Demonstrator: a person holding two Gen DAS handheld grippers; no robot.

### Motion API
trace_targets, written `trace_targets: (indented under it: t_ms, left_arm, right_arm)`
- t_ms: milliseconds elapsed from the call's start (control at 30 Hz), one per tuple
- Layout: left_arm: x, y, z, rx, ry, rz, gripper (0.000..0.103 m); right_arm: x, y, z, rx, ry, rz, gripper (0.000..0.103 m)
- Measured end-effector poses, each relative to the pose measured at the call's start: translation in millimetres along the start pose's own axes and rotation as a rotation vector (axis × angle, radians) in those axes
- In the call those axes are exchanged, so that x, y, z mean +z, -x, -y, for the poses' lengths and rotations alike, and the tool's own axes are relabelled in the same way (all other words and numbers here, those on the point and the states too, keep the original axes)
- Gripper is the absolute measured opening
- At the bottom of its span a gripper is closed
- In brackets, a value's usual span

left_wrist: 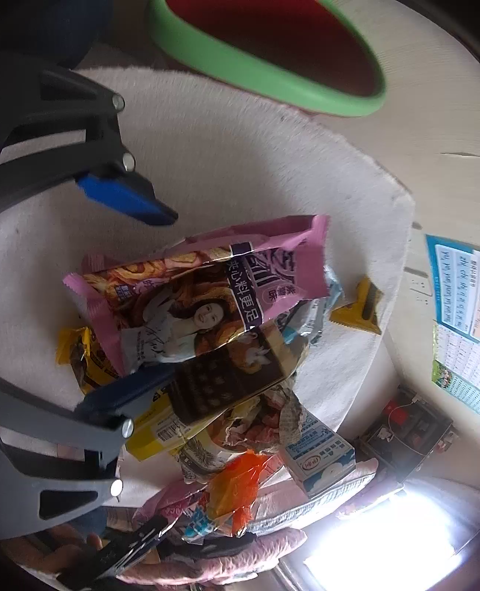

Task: Collect trash
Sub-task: 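Grasp the pink snack bag with the left tool while the right tool grasps a pink wrapper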

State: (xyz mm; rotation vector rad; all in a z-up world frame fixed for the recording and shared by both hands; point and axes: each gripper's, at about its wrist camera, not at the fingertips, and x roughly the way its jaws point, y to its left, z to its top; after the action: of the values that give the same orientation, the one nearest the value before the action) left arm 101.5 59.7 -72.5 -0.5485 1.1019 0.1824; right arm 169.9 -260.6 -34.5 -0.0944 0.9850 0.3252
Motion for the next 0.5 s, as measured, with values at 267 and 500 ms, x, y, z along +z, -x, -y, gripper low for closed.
trace_targets:
  t_ms: [267, 500]
  left_arm:
    - [-6.8, 2.5, 16.4, -0.008, -0.085, 0.005, 0.043]
    - [-18.6, 25.8, 20.9, 0.020, -0.104, 0.063, 0.038]
  right_arm:
    - [-7.7, -6.1, 11.3, 0.035, -0.030, -0.022, 0.023]
    - [-7.1, 11.5, 10.8, 0.048, -0.038, -0.001, 0.020]
